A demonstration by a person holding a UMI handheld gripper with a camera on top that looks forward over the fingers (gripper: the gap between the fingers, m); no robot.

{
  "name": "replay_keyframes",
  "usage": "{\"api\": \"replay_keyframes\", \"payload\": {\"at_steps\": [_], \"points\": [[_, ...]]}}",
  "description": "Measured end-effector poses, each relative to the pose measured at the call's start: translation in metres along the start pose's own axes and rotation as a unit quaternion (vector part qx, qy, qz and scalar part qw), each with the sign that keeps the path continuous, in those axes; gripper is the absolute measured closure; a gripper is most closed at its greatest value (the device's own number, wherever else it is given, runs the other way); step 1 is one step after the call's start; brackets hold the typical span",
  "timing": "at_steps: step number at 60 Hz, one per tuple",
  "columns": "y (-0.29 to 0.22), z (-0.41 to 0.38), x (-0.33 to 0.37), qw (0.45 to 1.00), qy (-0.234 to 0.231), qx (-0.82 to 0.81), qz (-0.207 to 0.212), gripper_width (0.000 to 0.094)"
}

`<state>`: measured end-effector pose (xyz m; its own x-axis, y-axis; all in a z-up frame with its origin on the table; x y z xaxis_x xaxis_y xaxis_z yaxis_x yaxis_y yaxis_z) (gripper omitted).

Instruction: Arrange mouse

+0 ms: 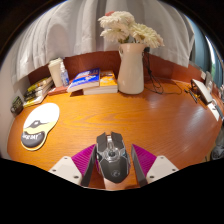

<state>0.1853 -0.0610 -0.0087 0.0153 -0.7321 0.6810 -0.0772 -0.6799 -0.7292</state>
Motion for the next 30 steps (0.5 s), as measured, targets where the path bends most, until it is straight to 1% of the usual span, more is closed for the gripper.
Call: {"api": "replay_keyframes", "payload": {"at_steps": [2,4,12,18,23,30], "points": [[-0.004,0.0,-0.002,1.0,-0.002,0.007,0.007,0.031],[-0.005,-0.001,-0.003,1.0,-0.007,0.01,0.004,0.0386],[-0.006,-0.001,-0.004,1.0,-0.005,0.028,0.005,0.0466],[-0.006,-0.002,-0.004,1.0,-0.007,0.018,0.0,0.0564],[-0.006,-0.001,-0.004,1.0,-0.001,0.021,-0.009,0.0617],[-0.014,0.0,0.0,0.999,0.011,0.013,-0.028,0.0618]]}}
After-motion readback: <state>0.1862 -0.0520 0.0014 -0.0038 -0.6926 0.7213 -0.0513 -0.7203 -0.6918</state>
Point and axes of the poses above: the point between the fingertips, and its own axes, seen from behind it with the camera up: z to the right, y down, x backward, against the way the camera looks, the point moved 1 cm from there along x, backward, against the way the camera looks, and after that the axes turned 4 degrees about -y, right-handed, at the moved point
